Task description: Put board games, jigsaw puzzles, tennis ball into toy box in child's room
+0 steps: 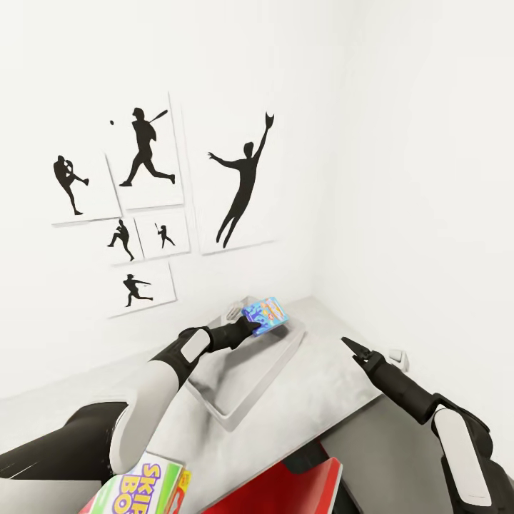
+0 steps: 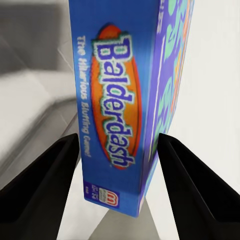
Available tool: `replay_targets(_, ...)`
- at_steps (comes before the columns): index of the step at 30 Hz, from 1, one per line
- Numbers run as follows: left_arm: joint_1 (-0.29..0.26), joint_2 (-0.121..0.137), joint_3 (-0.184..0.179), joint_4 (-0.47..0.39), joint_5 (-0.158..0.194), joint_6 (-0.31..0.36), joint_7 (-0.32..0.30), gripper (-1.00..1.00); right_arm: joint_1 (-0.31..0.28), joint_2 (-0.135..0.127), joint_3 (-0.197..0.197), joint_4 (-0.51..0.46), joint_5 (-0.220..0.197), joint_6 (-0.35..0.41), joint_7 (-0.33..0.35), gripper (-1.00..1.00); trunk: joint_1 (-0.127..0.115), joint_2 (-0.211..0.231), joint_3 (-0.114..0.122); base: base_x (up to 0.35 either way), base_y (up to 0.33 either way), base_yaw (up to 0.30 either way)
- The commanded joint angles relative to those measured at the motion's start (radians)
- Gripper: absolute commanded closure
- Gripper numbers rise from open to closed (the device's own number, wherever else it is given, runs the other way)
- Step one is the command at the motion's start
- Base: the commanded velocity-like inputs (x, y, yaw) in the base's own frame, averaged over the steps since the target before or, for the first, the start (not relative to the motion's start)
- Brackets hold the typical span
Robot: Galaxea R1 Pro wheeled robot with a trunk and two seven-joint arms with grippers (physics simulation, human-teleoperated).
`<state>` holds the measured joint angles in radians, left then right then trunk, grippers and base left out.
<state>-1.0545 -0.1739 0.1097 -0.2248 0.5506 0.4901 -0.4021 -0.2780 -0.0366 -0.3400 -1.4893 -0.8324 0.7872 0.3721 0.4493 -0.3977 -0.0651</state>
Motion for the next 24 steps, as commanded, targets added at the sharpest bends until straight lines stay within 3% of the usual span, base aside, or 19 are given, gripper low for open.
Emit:
replay_targets(1,-0.001,-0.001,0.008,-0.001,0.0,0.008,0.0,1.0,-0.001,0.0,-0.002,0.0,0.001,0.006,0.004,-1.0,0.001,-0.002,-0.002,0.0,0.0,0.0)
replay_targets(24,-0.001,-0.001,0.009,-0.005,0.002,0.011,0.001,1.0,-0.001,-0.004,-0.001,-0.019,0.001,0.008,0.002,-1.0,0.001,-0.002,-0.002,0.0,0.0,0.0)
